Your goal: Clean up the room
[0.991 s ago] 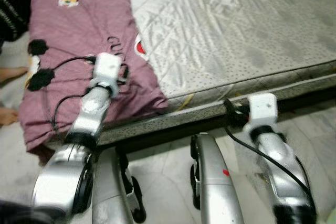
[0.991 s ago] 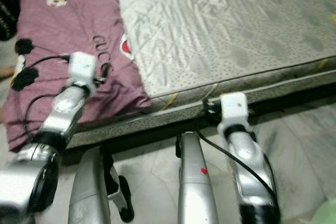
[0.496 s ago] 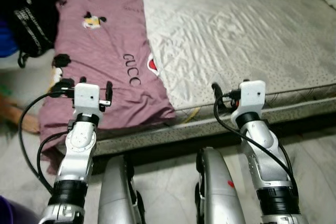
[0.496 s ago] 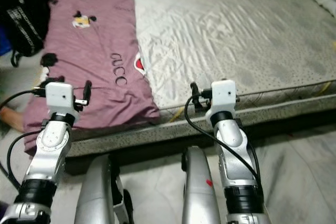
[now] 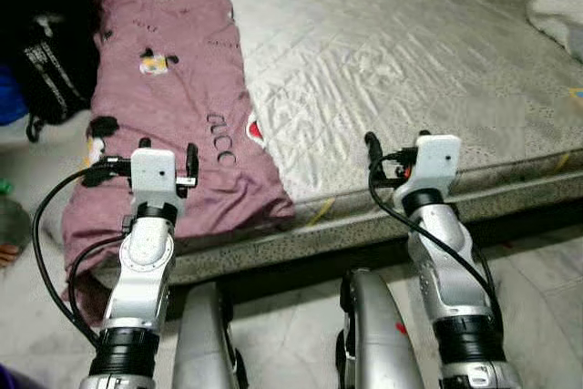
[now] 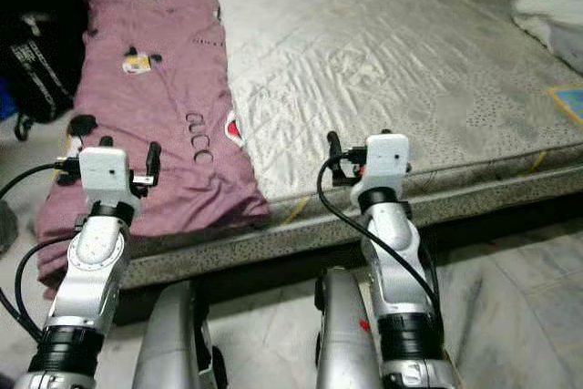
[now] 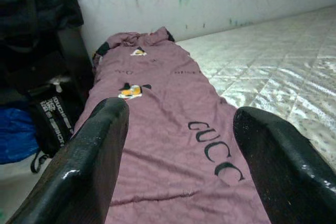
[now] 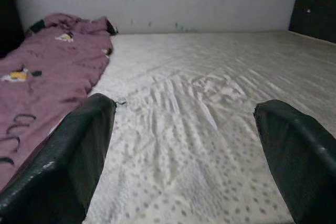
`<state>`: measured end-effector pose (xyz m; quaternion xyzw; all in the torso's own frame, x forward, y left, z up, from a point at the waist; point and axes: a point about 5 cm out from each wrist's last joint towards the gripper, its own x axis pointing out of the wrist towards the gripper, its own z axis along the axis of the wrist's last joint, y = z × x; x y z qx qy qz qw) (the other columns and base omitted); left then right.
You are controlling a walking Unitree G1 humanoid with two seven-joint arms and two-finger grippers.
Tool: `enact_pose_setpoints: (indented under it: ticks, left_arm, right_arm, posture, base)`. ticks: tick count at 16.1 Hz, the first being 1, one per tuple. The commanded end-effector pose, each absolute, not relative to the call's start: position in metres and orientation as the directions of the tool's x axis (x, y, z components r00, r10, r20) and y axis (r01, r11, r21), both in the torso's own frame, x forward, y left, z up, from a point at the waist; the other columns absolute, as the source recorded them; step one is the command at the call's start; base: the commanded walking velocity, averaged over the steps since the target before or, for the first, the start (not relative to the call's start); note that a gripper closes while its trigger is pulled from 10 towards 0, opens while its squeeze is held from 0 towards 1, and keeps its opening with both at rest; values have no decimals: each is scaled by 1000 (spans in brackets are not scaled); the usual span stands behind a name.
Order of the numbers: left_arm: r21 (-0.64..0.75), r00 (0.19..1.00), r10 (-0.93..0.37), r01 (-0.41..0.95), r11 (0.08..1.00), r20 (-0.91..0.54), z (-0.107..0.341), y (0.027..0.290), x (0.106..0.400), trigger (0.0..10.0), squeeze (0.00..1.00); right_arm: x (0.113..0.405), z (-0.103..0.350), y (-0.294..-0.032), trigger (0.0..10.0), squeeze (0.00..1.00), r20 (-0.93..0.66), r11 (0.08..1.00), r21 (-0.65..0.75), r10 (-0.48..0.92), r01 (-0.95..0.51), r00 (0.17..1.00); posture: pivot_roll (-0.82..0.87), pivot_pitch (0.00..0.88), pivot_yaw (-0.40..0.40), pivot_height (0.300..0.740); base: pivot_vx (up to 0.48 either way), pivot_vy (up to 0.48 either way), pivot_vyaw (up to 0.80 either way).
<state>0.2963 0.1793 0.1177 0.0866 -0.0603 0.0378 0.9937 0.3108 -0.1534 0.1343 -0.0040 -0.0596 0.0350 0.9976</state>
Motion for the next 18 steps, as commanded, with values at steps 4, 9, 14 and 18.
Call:
enact_pose_setpoints:
  ticks: [4,9,14,18]
  left_arm:
    - [165,987,54,-79,983,148,127,170,300,10000,0]
    - [160,988,46,-70,985,150,130,165,310,10000,0]
    - [166,988,47,-72,984,148,131,162,316,10000,0]
    - [175,991,26,-50,983,134,128,158,318,10000,0]
  right_arm:
    - [314,136,-149,10000,0,136,996,-10,94,-93,986]
    - [314,134,-148,10000,0,142,996,-16,94,-93,985]
    - [316,134,-146,10000,0,139,994,-26,105,-103,985]
    - [316,130,-146,10000,0,126,994,-34,104,-101,987]
  posture:
    - [-48,30,38,678]
    - [-71,26,47,740]
    - [-76,21,44,740]
    - [-77,12,45,740]
  base:
    - [0,0,0]
    - [0,0,0]
    - [0,0,0]
    - [0,0,0]
